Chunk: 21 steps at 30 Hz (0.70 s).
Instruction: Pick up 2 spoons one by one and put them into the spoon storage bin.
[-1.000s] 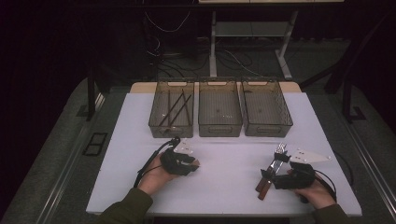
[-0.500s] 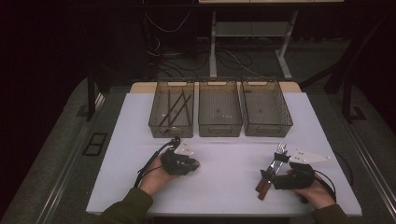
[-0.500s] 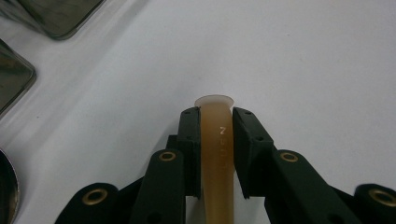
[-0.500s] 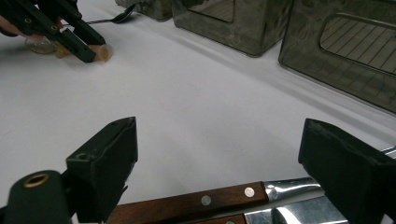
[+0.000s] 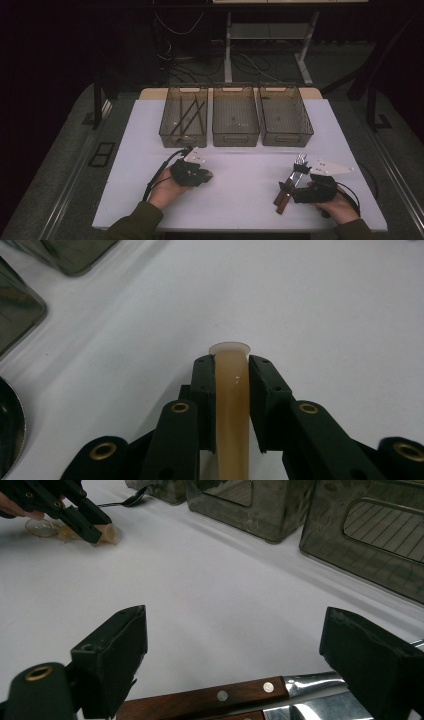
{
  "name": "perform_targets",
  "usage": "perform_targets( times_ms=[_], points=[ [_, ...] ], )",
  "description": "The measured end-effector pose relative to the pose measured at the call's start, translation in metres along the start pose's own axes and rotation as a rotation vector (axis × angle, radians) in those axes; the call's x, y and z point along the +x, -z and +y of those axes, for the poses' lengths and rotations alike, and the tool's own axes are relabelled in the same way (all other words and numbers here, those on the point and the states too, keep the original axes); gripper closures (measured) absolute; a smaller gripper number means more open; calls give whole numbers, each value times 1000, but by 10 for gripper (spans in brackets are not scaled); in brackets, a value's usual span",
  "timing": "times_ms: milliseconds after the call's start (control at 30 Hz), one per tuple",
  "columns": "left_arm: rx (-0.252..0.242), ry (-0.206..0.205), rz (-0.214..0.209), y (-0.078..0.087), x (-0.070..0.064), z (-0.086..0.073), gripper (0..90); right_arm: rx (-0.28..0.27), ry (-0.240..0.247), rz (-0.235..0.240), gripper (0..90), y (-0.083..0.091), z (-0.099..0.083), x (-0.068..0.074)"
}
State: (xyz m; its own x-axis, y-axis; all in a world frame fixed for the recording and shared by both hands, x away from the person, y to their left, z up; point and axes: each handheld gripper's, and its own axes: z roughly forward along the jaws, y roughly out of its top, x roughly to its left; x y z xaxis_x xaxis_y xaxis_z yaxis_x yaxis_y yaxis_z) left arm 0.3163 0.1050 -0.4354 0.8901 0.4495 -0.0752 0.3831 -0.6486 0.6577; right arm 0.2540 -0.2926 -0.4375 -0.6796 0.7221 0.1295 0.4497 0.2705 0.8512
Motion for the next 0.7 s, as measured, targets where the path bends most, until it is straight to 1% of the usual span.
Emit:
perform_targets(
  times_ms=[100,133,167,200,233,267,300,367,400,433,467,500,533,600,633,700],
  points=[
    [-13,24,-3,3,0,0,739,-1,1,1,120,0,0,0],
    [-11,13,-4,4,2,1,739,-1,1,1,120,0,0,0],
    [-14,23,-5,4,2,1,739,-1,1,1,120,0,0,0],
    [-15,19,-4,5,2,1,739,-2,1,2,120,0,0,0],
    [-21,28,-6,6,2,2,739,-2,1,2,120,0,0,0],
    [-22,23,-8,8,3,3,738,-2,0,2,120,0,0,0],
    [-25,28,-10,9,2,4,738,-2,1,2,120,0,0,0],
    [-31,24,-10,10,3,7,738,-1,-3,1,120,0,0,1],
    [-37,37,-12,11,3,9,738,-2,-4,1,120,0,0,1],
    [-32,33,-10,12,4,10,738,-4,-4,1,120,-1,1,1],
    [-33,40,-10,12,4,12,737,-4,-4,1,120,-1,1,1],
    [-42,37,-13,12,5,13,738,-3,-4,2,120,-1,1,1],
    [-45,43,-16,13,5,15,737,-2,-6,3,120,-1,0,1],
    [-52,38,-20,13,7,18,737,2,-4,4,120,-1,0,1],
    [-61,44,-21,14,7,20,737,2,-4,5,120,-2,0,1],
    [-74,44,-25,15,8,24,737,3,-6,6,120,-2,0,1]
  ],
)
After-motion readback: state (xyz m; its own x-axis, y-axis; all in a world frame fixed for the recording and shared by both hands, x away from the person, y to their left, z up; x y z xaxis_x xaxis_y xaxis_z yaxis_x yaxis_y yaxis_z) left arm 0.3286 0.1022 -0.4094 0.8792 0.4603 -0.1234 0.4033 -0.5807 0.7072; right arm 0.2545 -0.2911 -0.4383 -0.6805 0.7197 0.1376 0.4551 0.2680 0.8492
